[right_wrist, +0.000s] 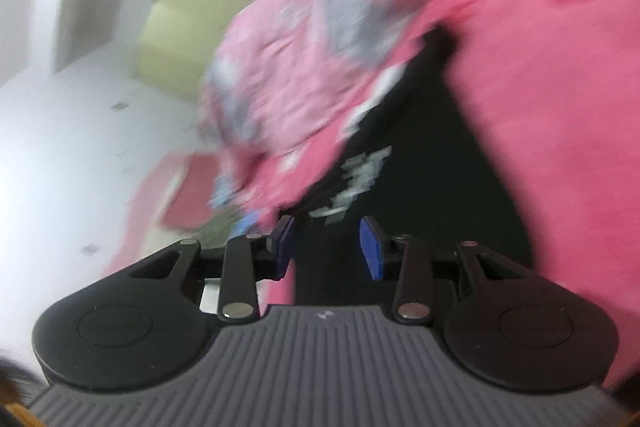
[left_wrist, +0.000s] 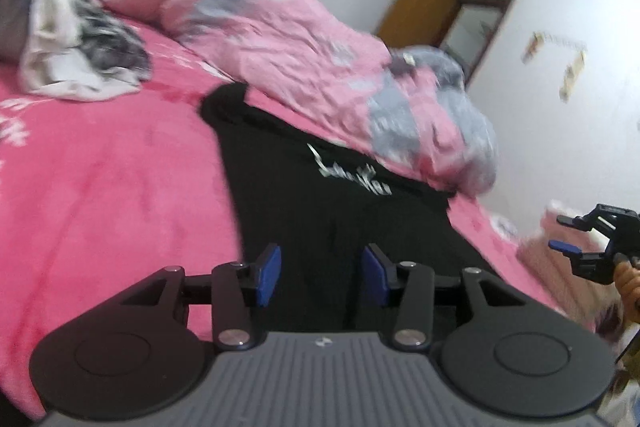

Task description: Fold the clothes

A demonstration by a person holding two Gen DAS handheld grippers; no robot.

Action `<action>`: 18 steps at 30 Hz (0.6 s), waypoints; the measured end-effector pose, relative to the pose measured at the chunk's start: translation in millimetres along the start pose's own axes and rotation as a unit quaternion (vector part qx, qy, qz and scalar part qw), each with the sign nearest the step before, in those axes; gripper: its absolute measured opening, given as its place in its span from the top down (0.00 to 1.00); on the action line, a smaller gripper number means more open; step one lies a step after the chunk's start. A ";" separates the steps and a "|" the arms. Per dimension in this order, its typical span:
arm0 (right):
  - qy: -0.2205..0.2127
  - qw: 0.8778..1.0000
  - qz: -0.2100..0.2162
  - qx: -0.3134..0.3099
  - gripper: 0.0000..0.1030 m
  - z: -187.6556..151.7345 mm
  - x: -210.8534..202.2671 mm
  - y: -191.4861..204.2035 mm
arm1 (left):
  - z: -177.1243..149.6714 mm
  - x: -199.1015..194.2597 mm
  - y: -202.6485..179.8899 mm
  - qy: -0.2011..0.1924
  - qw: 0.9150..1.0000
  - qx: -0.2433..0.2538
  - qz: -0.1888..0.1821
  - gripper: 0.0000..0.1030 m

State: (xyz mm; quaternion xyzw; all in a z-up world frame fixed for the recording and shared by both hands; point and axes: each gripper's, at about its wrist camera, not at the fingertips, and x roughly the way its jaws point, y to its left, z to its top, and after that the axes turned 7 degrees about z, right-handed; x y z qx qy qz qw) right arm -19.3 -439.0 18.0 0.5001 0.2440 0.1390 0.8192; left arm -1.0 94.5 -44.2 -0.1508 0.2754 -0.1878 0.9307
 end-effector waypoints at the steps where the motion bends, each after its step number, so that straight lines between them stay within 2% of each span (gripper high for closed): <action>1: -0.008 1.000 -0.018 0.000 0.65 -2.0 -6.1 -9.4 | -2.2 4.5 -7.0 0.011 1.000 0.009 0.002 0.55; 3: -0.015 0.999 -0.042 0.003 0.65 -8.1 -16.0 -31.6 | -6.7 13.5 -20.9 0.033 0.999 0.027 0.005 0.56; 6: -0.003 0.998 -0.063 0.004 0.65 -21.6 -16.1 -56.5 | -13.4 17.9 -31.4 0.056 0.998 0.038 0.013 0.56; 10: 0.019 0.997 -0.077 -0.015 0.65 -42.4 -8.6 -70.6 | -18.6 2.1 -30.2 0.060 0.997 0.034 0.038 0.56; 12: 0.027 0.997 -0.067 -0.023 0.65 -51.6 -8.6 -71.1 | -19.2 -10.3 -23.5 0.060 0.996 0.025 0.057 0.55; 15: 0.039 0.996 -0.033 -0.079 0.65 -67.2 -6.7 -52.8 | -18.4 -25.6 -9.2 0.061 0.995 -0.006 0.083 0.55; 17: 0.062 0.989 -0.001 -0.133 0.65 -81.8 2.8 -33.8 | -17.7 -32.7 1.5 0.060 0.993 -0.032 0.096 0.56; 18: 0.085 0.982 0.016 -0.168 0.65 -92.9 13.6 -20.9 | -17.4 -35.6 7.0 0.058 0.992 -0.045 0.102 0.56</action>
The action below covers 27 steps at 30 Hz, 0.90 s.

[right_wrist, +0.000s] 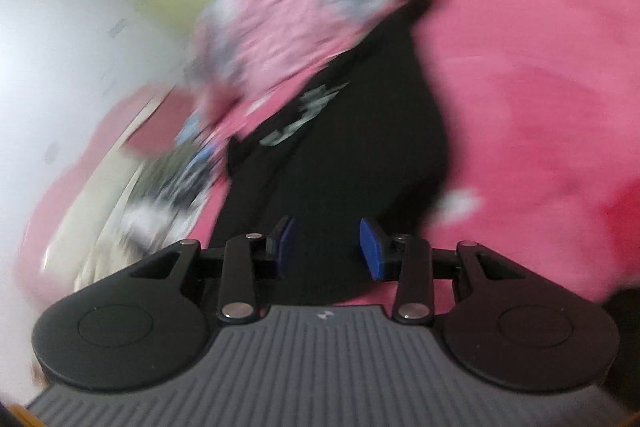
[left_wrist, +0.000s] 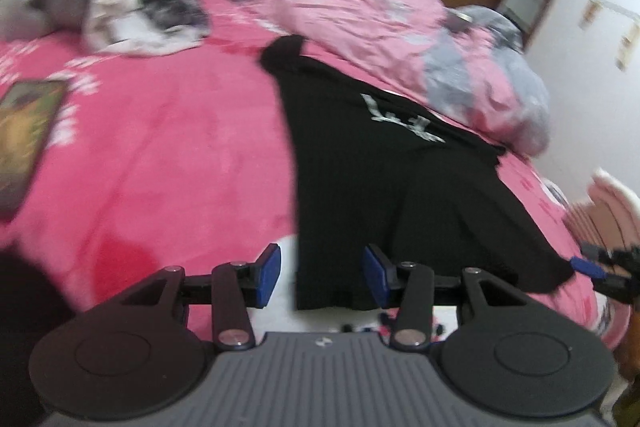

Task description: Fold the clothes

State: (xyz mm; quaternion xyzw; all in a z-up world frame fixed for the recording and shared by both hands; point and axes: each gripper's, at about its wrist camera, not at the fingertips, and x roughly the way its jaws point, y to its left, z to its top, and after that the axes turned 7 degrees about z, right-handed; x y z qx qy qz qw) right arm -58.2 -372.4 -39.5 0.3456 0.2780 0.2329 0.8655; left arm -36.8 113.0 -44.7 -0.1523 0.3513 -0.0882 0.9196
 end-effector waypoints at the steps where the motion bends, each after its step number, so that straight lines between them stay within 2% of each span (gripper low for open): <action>1: 0.020 0.999 0.012 -0.035 0.65 -3.6 13.3 14.1 | 0.5 -1.8 5.9 0.000 1.000 -0.013 0.005 0.56; 2: 0.040 0.996 0.024 -0.077 0.65 -10.3 28.6 31.4 | 0.9 -3.7 11.8 0.000 1.000 -0.027 0.010 0.56; 4: 0.080 0.981 0.048 -0.169 0.65 -29.3 63.4 68.2 | 1.9 -6.9 22.9 0.000 0.998 -0.052 0.018 0.56; 6: 0.117 0.956 0.071 -0.260 0.66 -49.1 97.7 104.7 | 2.9 -7.9 28.8 -0.001 0.998 -0.066 0.018 0.57; 8: 0.142 0.922 0.094 -0.347 0.66 -74.4 127.5 136.4 | 3.6 -10.1 31.3 -0.005 0.998 -0.067 0.019 0.57; 9: 0.151 0.903 0.101 -0.388 0.67 -85.3 138.6 152.1 | 4.0 -11.3 32.7 -0.008 0.997 -0.068 0.018 0.57; 10: 0.160 0.878 0.105 -0.440 0.67 -100.2 151.4 165.8 | 3.8 -12.4 34.1 -0.010 0.997 -0.070 0.015 0.57; 13: 0.172 0.791 0.101 -0.578 0.67 -146.0 172.8 195.0 | 1.0 -14.3 40.3 -0.014 0.996 -0.082 0.006 0.57; 15: 0.172 0.736 0.099 -0.648 0.68 -171.2 178.7 205.9 | -0.9 -14.3 45.2 -0.014 0.995 -0.094 -0.003 0.57; 16: 0.175 0.719 0.098 -0.665 0.69 -178.8 184.6 208.6 | -1.4 -13.6 47.8 -0.013 0.995 -0.102 -0.011 0.57; 17: 0.179 0.710 0.094 -0.674 0.69 -183.1 191.0 210.0 | -1.7 -12.9 50.8 -0.012 0.994 -0.111 -0.020 0.57; 18: 0.183 0.705 0.090 -0.679 0.69 -186.2 196.0 210.6 | -1.6 -12.0 54.4 -0.011 0.992 -0.122 -0.032 0.57; 20: 0.190 0.718 0.084 -0.664 0.71 -185.7 197.5 207.2 | -1.1 -9.4 60.9 -0.004 0.988 -0.140 -0.058 0.57; 21: 0.194 0.729 0.083 -0.652 0.74 -183.6 198.3 205.8 | -0.8 -8.0 64.0 0.000 0.986 -0.148 -0.072 0.57; 24: 0.194 0.788 0.086 -0.578 0.93 -161.8 201.1 203.5 | 0.8 1.1 69.2 0.019 0.979 -0.169 -0.115 0.53; 27: 0.191 0.833 0.096 -0.510 0.96 -147.5 202.0 193.6 | 1.4 14.5 67.8 0.042 0.972 -0.183 -0.144 0.47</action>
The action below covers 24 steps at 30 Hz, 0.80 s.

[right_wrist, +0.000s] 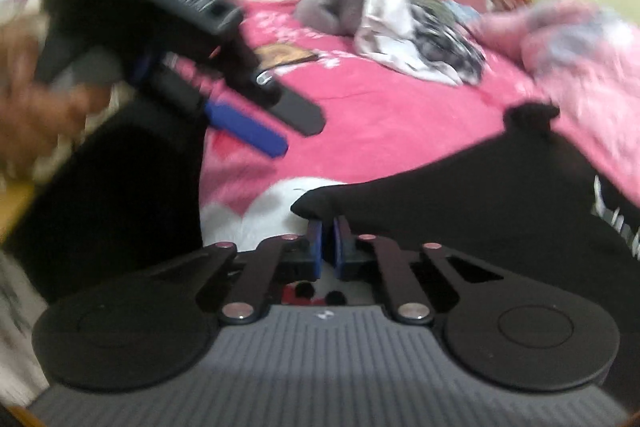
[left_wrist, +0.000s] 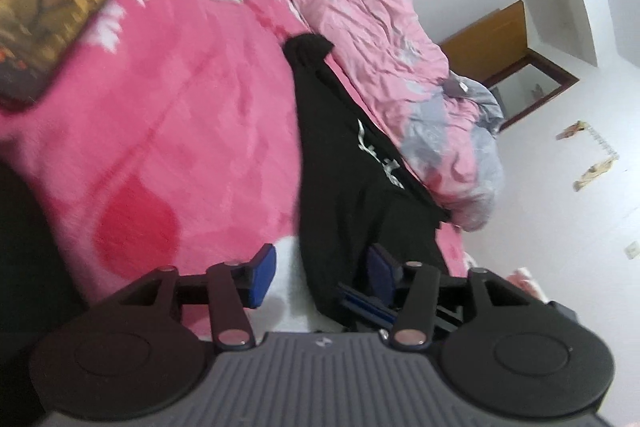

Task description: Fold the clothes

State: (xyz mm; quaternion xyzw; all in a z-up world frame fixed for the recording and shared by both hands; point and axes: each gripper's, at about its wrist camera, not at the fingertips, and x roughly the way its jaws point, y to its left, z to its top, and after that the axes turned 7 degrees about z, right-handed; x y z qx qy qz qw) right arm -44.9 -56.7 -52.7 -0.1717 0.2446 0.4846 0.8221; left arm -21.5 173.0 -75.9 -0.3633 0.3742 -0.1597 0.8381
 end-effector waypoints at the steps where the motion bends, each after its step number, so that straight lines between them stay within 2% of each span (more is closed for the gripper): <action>1: -0.008 1.000 0.003 0.019 0.97 -1.0 -1.6 -3.8 | 0.2 4.8 0.6 0.009 1.000 -0.006 -0.006 0.46; 6: -0.037 0.996 0.020 0.082 0.97 -8.8 -10.9 -14.4 | 2.5 28.6 7.4 0.043 0.997 -0.050 -0.025 0.46; 9: -0.054 0.994 0.023 0.098 0.97 -9.8 -15.8 -15.4 | 5.7 39.4 11.9 0.055 0.995 -0.074 -0.036 0.46; 15: -0.074 0.991 0.033 0.104 0.97 -5.9 -18.4 -17.1 | 9.7 53.2 12.2 0.069 0.993 -0.087 -0.041 0.47; 20: -0.079 0.991 0.034 0.104 0.97 -7.3 -16.1 -12.5 | 8.0 60.1 6.5 0.074 0.994 -0.075 -0.029 0.63; 24: -0.088 0.990 0.031 0.108 0.97 -8.8 -18.6 -11.1 | 5.6 63.9 3.7 0.079 0.994 -0.074 -0.029 0.69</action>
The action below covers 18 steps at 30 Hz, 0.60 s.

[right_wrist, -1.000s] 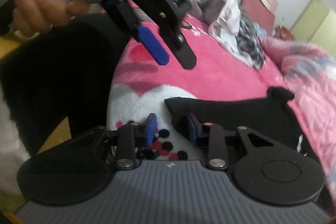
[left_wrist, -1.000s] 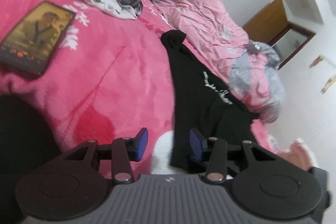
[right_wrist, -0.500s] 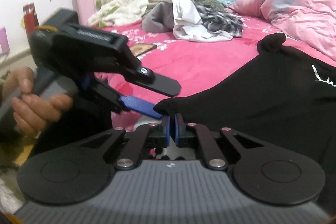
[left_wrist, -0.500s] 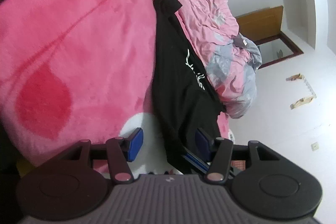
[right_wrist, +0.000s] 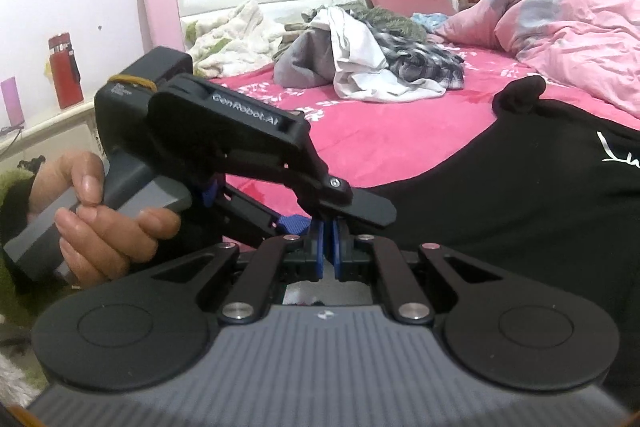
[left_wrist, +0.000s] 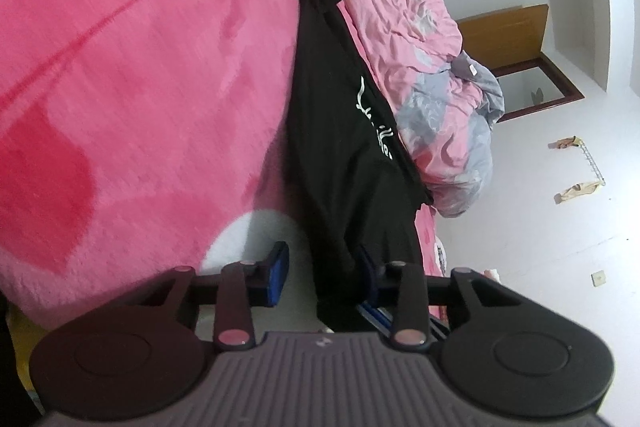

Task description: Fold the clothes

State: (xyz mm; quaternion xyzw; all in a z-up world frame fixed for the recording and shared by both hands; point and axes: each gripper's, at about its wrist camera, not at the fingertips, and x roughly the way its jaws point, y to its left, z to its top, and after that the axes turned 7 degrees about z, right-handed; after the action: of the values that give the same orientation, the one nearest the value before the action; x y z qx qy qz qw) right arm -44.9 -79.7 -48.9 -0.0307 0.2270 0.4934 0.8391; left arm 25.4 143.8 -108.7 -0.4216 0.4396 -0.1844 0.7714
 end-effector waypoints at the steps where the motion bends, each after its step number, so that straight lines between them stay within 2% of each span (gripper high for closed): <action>1: -0.001 1.000 0.000 0.001 0.97 -0.5 -0.4 -0.1 | -0.4 0.7 -0.7 0.001 1.000 0.001 0.003 0.72; 5: 0.005 1.000 0.001 0.011 0.94 -3.8 -6.5 -1.0 | -2.4 2.6 -2.1 0.001 1.000 0.006 0.019 0.86; 8: 0.000 1.000 0.002 0.031 0.93 -5.4 -21.1 -6.1 | -3.0 2.7 -2.3 0.000 1.000 0.008 0.026 0.87; 12: -0.027 0.994 -0.019 0.102 0.89 -10.5 -64.5 -27.7 | -3.3 1.4 -3.7 0.001 0.999 0.014 0.031 0.85; 14: -0.051 0.986 -0.039 0.157 0.85 -15.9 -97.3 -45.9 | -3.4 1.4 -4.6 0.001 0.999 0.016 0.029 0.77; 15: -0.065 0.979 -0.052 0.184 0.81 -19.7 -113.8 -55.1 | -3.4 1.5 -4.9 0.002 0.999 0.016 0.028 0.76; 18: -0.109 0.953 -0.098 0.266 0.73 -34.1 -165.4 -83.8 | -4.5 1.6 -8.7 -0.003 0.999 0.030 0.037 0.82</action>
State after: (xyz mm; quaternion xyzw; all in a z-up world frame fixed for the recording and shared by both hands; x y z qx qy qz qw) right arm -54.1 -266.6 -25.8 0.2255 0.2530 0.3307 0.8808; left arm 23.3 135.5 -103.7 -0.3823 0.4470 -0.1674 0.7912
